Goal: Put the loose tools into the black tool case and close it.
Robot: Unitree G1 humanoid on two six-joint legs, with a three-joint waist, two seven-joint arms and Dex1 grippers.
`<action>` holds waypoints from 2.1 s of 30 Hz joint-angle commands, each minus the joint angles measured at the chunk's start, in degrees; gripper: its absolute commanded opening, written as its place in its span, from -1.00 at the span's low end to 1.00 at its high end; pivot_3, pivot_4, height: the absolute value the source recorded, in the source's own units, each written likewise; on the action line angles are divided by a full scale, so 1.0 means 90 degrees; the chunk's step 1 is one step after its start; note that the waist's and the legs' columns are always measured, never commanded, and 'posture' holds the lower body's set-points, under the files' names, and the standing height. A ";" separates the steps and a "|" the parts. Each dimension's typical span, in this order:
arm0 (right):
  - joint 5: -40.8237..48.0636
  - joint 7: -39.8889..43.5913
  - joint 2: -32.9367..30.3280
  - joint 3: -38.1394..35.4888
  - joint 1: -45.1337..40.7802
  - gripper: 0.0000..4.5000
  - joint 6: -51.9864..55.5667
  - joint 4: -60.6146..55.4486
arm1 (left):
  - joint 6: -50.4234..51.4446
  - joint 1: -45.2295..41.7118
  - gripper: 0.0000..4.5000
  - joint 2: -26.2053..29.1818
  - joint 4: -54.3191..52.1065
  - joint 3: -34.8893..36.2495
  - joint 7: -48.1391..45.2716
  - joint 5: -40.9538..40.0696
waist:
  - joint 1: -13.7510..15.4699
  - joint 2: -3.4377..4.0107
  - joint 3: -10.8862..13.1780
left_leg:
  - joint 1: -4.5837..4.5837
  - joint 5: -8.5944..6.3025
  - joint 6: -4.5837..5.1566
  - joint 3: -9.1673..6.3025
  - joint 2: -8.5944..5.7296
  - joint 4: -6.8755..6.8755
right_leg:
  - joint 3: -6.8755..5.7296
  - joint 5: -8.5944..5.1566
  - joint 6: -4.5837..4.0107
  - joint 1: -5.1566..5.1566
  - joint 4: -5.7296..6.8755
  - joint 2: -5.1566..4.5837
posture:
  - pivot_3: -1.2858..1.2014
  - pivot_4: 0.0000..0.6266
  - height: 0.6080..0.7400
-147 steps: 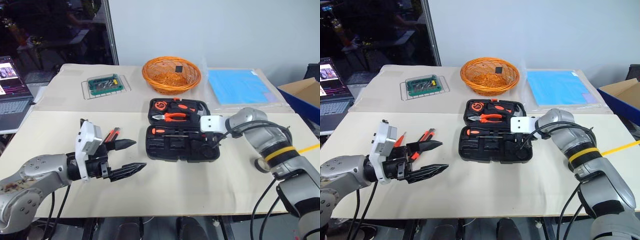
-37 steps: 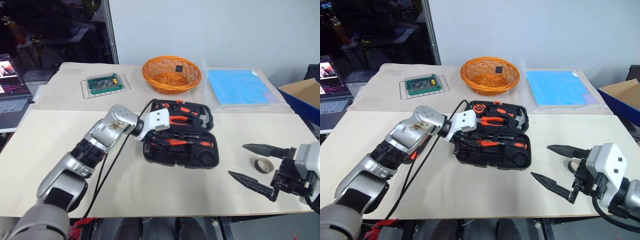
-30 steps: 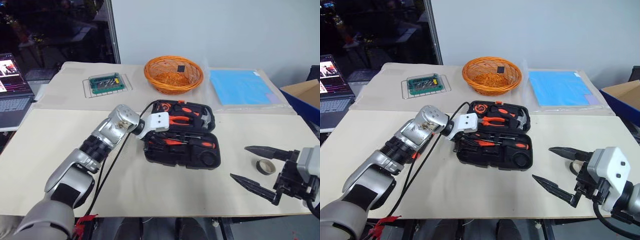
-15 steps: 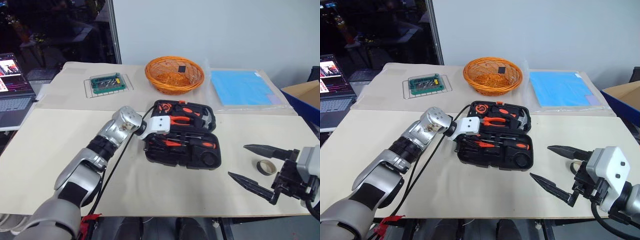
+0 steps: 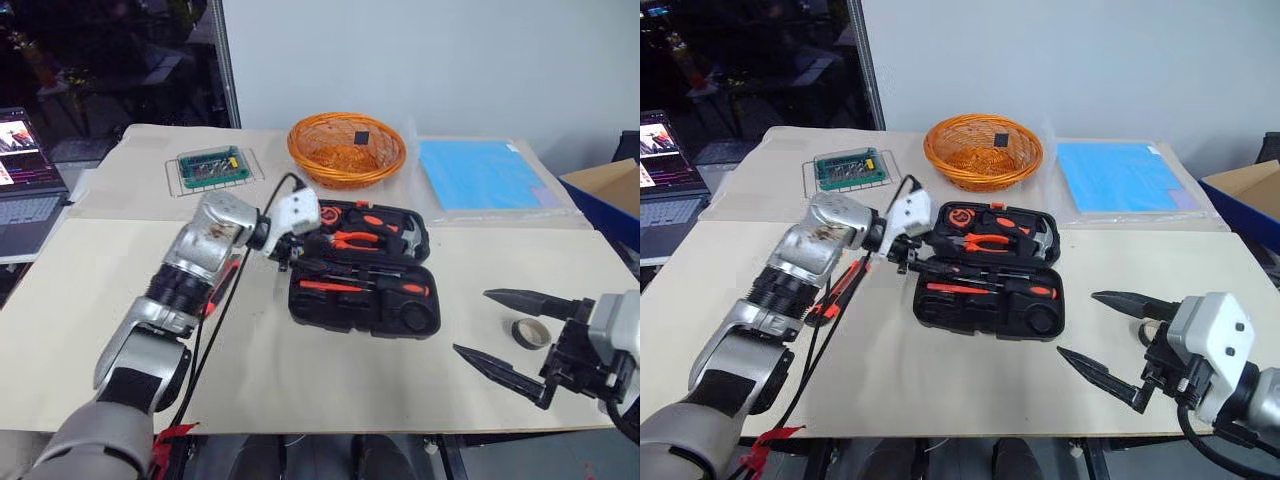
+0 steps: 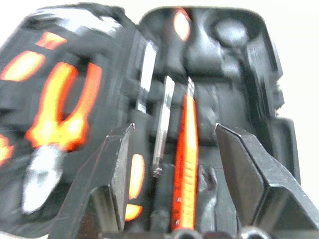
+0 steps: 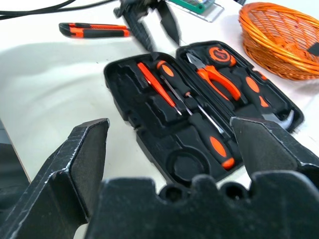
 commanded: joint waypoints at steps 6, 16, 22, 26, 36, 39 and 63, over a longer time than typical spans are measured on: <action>-0.0056 -0.0032 -0.0081 0.0206 -0.0328 1.00 -0.0174 0.0162 | 0.0342 0.1199 -0.98 -0.0681 -0.1195 0.0426 0.1904 -0.0046 | 0.0027 -0.0001 0.0000 | -0.0001 0.0000 0.0000 -0.0004 -0.0004 0.0003 | -0.0001 0.0015 -0.0019 0.0003 0.0001 -0.0001 | 0.03 -0.52 1.00; -0.0062 -0.0017 -0.0041 0.0170 -0.0249 1.00 -0.0172 0.0097 | -0.0210 0.2653 -0.98 -0.0560 -0.1881 -0.0436 0.2559 0.0645 | 0.0014 0.0012 -0.0012 | 0.0013 0.0000 0.0000 -0.0003 -0.0002 0.0003 | 0.0001 0.0017 -0.0023 0.0015 0.0005 0.0000 | 0.03 -0.52 1.00; -0.0060 0.0007 -0.0056 0.0177 -0.0215 1.00 -0.0204 0.0120 | -0.0281 0.2899 -0.98 -0.0327 -0.1800 -0.0641 0.2565 0.0725 | 0.0013 0.0032 -0.0026 | 0.0093 -0.0002 -0.0002 -0.0001 0.0001 0.0002 | -0.0002 -0.0029 -0.0044 0.0097 -0.0010 -0.0004 | 0.03 -0.52 1.00; -0.0086 0.0023 -0.0056 0.0213 -0.0217 1.00 -0.0231 0.0140 | -0.0246 0.2825 -0.98 -0.0525 -0.1718 -0.0342 0.2666 0.0413 | 0.0012 0.0034 -0.0029 | 0.0119 -0.0006 -0.0008 0.0001 0.0007 -0.0002 | -0.0002 -0.0040 -0.0032 0.0117 -0.0012 -0.0011 | 0.03 -0.52 1.00; -0.0184 0.0018 -0.0033 0.0382 -0.0287 1.00 -0.0324 0.0215 | 0.0034 0.2467 -0.98 -0.0877 -0.1416 0.0251 0.3035 0.0016 | 0.0034 0.0033 -0.0027 | 0.0108 -0.0002 -0.0002 -0.0004 0.0001 -0.0001 | -0.0002 -0.0037 -0.0027 0.0115 -0.0013 -0.0014 | 0.03 -0.52 1.00; -0.0188 0.0026 -0.0043 0.0392 -0.0305 1.00 -0.0336 0.0235 | 0.0216 0.2456 -0.98 -0.0937 -0.1520 0.0413 0.2966 -0.0258 | 0.0010 0.0031 -0.0026 | 0.0107 -0.0002 -0.0002 -0.0002 0.0001 -0.0001 | -0.0001 -0.0036 -0.0027 0.0114 -0.0014 -0.0014 | 0.03 -0.52 1.00; -0.0195 -0.0055 -0.0005 0.0544 -0.0420 1.00 -0.0278 0.0182 | 0.0369 0.2384 -0.98 -0.0720 -0.1790 0.0714 0.2151 -0.1220 | -0.0028 0.0028 -0.0022 | 0.0074 -0.0007 0.0005 -0.0003 0.0003 -0.0009 | -0.0002 -0.0041 -0.0031 0.0084 -0.0025 -0.0008 | 0.03 -0.52 1.00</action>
